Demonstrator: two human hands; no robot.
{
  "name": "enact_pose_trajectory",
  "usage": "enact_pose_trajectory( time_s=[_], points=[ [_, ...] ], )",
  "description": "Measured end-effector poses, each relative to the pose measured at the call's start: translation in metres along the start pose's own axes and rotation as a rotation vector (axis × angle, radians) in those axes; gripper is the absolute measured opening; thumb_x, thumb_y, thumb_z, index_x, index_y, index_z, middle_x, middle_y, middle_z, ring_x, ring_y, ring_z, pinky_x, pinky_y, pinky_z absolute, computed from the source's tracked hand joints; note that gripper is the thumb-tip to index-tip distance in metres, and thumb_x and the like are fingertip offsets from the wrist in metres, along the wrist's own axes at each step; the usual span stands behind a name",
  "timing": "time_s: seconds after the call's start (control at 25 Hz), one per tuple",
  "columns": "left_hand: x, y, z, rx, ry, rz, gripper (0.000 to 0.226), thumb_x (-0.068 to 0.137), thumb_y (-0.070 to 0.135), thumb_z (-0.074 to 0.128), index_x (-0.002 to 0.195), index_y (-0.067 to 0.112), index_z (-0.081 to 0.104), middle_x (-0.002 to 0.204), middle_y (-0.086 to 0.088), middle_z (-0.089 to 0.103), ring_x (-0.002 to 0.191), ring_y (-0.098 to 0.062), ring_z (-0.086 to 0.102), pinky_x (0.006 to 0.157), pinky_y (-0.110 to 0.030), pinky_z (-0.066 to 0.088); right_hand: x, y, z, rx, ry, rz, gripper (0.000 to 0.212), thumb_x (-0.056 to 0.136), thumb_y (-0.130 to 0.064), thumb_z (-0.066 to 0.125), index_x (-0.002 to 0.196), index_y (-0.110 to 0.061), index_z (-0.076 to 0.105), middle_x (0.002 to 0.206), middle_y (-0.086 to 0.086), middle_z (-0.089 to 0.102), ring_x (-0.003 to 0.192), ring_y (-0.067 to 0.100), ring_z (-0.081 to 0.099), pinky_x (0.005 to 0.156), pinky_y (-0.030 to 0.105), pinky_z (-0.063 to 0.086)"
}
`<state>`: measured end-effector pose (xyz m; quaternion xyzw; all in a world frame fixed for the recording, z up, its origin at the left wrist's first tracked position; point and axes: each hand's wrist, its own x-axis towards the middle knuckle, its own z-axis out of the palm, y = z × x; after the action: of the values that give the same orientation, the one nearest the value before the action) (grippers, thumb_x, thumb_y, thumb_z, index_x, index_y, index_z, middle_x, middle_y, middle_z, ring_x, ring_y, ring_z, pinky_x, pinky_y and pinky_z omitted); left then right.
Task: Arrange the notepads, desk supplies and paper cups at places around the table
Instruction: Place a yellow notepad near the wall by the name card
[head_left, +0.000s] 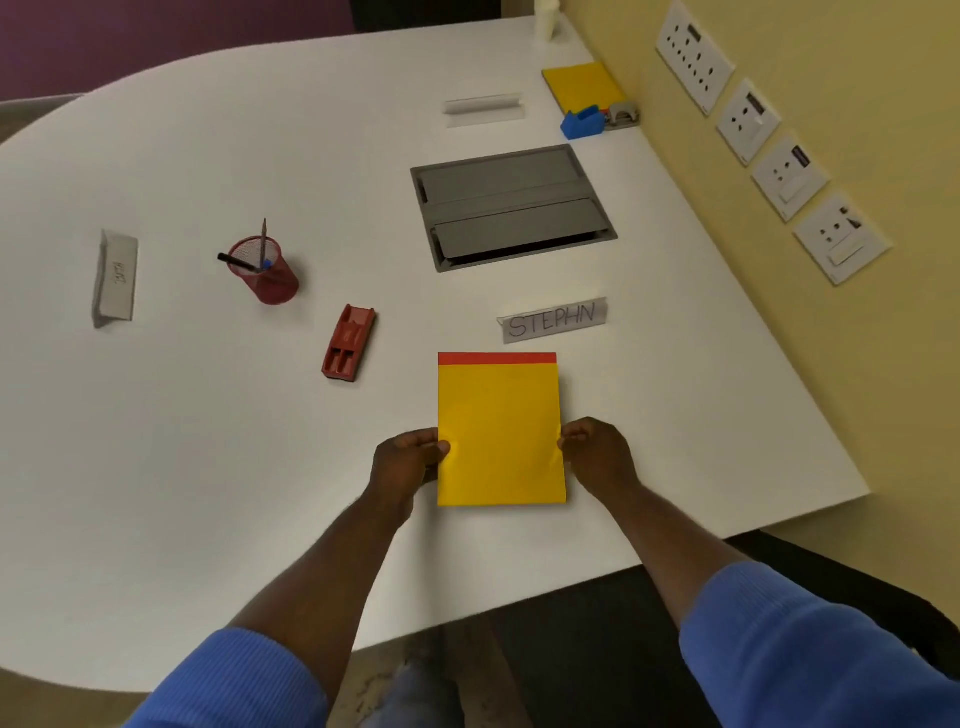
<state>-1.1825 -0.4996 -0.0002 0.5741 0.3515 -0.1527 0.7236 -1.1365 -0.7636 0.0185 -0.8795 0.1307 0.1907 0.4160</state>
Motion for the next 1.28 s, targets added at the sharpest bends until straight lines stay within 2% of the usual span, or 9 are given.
enact_pose_trajectory(
  time_s=[0.16,0.28,0.4,0.52,0.68,0.92,1.04,1.12,1.28],
  points=[
    [-0.036,0.002,0.065,-0.051,0.106,0.072,0.030,0.089,-0.006,0.070,0.119,-0.001,0.071,0.100,-0.014,0.076,0.078,-0.022,0.074,0.058,-0.025,0.060,0.007,0.012,-0.066,0.024,0.021,-0.096,0.013,0.093,-0.005,0.064,0.102,-0.005,0.074,0.104,0.014,0.075,0.100,0.030,0.069,0.092,0.038,0.053],
    [-0.051,0.011,0.116,-0.031,0.149,0.142,0.034,0.090,-0.006,0.071,0.124,-0.003,0.069,0.110,-0.017,0.071,0.085,-0.026,0.070,0.060,-0.026,0.058,0.012,0.016,-0.113,0.043,0.032,-0.150,0.018,0.094,-0.005,0.063,0.109,-0.003,0.074,0.107,0.018,0.074,0.101,0.035,0.069,0.094,0.048,0.055],
    [-0.060,0.019,0.161,-0.016,0.129,0.195,0.035,0.091,-0.009,0.067,0.125,-0.004,0.068,0.109,-0.012,0.070,0.084,-0.023,0.069,0.061,-0.025,0.057,0.015,0.024,-0.155,0.059,0.092,-0.156,0.022,0.094,-0.003,0.061,0.113,-0.002,0.073,0.109,0.021,0.073,0.104,0.038,0.069,0.096,0.051,0.054],
    [-0.057,0.023,0.188,0.049,0.077,0.216,0.037,0.091,-0.013,0.064,0.126,-0.005,0.067,0.112,-0.013,0.069,0.096,-0.031,0.067,0.078,-0.037,0.057,0.016,0.031,-0.183,0.051,0.149,-0.153,0.024,0.095,-0.002,0.060,0.115,-0.001,0.073,0.111,0.020,0.073,0.105,0.036,0.068,0.097,0.051,0.054],
    [-0.050,0.025,0.206,0.157,0.028,0.226,0.036,0.089,-0.012,0.066,0.125,-0.003,0.069,0.114,-0.017,0.070,0.099,-0.031,0.067,0.088,-0.043,0.058,0.010,0.043,-0.204,0.058,0.190,-0.137,0.026,0.096,-0.002,0.059,0.118,0.000,0.071,0.115,0.021,0.071,0.110,0.036,0.067,0.099,0.052,0.053],
    [-0.041,0.033,0.237,0.253,0.029,0.289,0.033,0.088,-0.007,0.070,0.121,0.000,0.073,0.103,-0.016,0.073,0.089,-0.028,0.067,0.088,-0.044,0.060,0.024,0.051,-0.232,0.017,0.224,-0.186,0.025,0.097,-0.003,0.057,0.116,-0.002,0.073,0.112,0.019,0.073,0.107,0.036,0.067,0.096,0.053,0.053],
    [-0.022,0.041,0.257,0.311,0.081,0.321,0.032,0.090,-0.004,0.069,0.121,0.003,0.073,0.096,-0.010,0.072,0.079,-0.022,0.066,0.087,-0.043,0.060,0.056,0.049,-0.243,-0.025,0.239,-0.230,0.025,0.097,-0.002,0.057,0.118,-0.003,0.072,0.116,0.017,0.072,0.111,0.033,0.066,0.102,0.038,0.050],
    [-0.005,0.046,0.276,0.336,0.123,0.329,0.031,0.090,-0.005,0.067,0.119,0.002,0.074,0.094,-0.010,0.072,0.075,-0.020,0.065,0.087,-0.043,0.059,0.087,0.047,-0.251,-0.045,0.230,-0.261,0.027,0.097,-0.002,0.057,0.120,-0.003,0.071,0.119,0.015,0.072,0.115,0.029,0.065,0.098,0.026,0.045],
    [0.039,0.053,0.326,0.398,0.197,0.340,0.026,0.089,-0.007,0.065,0.109,0.002,0.077,0.094,-0.014,0.075,0.088,-0.032,0.070,0.091,-0.049,0.059,0.159,0.055,-0.271,-0.075,0.234,-0.284,0.028,0.100,-0.003,0.055,0.124,-0.004,0.070,0.122,0.014,0.071,0.116,0.029,0.064,0.094,0.024,0.043]
  ],
)
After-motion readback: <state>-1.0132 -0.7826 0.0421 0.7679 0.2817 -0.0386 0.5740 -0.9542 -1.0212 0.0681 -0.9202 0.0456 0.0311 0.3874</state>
